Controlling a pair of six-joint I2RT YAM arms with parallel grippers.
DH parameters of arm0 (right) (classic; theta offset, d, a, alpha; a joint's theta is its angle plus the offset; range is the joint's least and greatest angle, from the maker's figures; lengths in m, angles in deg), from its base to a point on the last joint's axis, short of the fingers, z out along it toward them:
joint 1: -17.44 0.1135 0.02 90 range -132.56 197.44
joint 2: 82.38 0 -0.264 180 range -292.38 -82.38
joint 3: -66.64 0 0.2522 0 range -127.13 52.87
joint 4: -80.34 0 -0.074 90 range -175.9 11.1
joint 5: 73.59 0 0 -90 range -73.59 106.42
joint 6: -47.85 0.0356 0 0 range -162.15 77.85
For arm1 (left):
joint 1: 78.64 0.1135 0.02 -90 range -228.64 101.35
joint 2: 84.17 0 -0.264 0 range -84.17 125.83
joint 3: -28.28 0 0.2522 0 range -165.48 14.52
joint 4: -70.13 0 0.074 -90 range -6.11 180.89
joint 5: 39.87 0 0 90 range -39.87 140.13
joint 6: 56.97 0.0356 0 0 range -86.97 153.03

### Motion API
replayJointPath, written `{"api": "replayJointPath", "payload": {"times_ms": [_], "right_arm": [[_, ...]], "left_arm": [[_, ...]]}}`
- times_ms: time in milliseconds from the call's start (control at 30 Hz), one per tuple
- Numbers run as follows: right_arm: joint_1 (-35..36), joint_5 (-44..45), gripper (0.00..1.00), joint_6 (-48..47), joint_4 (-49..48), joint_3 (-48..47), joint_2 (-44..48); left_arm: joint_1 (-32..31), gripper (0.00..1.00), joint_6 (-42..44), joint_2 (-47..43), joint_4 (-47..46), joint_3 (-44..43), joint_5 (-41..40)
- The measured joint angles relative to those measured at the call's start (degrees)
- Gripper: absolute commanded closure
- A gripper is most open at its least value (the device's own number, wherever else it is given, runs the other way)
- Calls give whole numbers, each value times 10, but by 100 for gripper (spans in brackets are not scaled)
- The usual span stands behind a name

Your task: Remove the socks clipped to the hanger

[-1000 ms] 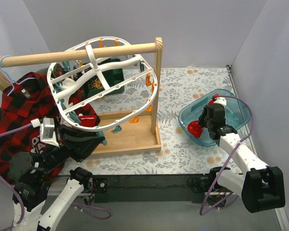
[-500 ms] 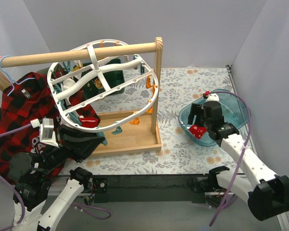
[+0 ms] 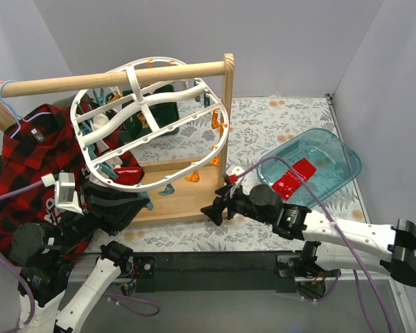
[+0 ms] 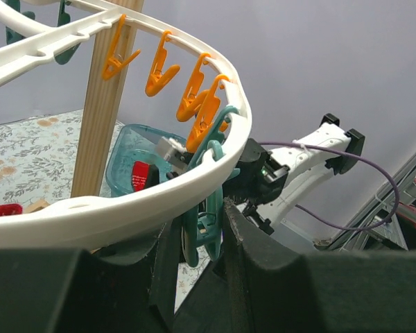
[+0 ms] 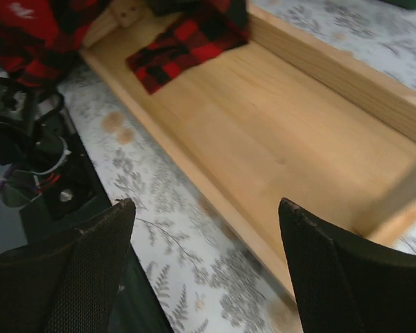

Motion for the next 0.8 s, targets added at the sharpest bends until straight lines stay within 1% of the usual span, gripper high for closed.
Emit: {"api": "replayJointPath", "payload": {"times_ms": [33, 167, 267, 400, 533, 633, 800], "right_arm": [[20, -5, 5, -3, -34, 0, -26], [59, -28, 4, -14, -171, -9, -133], [69, -62, 2, -12, -262, -50, -230], [78, -95, 2, 0, -388, -116, -341], [86, -112, 6, 21, -492, -159, -411], [92, -122, 9, 34, -539, -199, -455], [103, -129, 9, 42, -555, -259, -498]], "left_arm": [[0, 100, 0, 0, 1, 0, -1], [0, 100, 0, 0, 5, 0, -5], [0, 100, 0, -1, 10, 0, -8], [0, 100, -1, -6, 16, 0, -14], [0, 100, -1, -12, 21, -1, -20], [0, 100, -2, -13, 29, -4, -23], [0, 100, -4, -14, 35, -9, -26]]}}
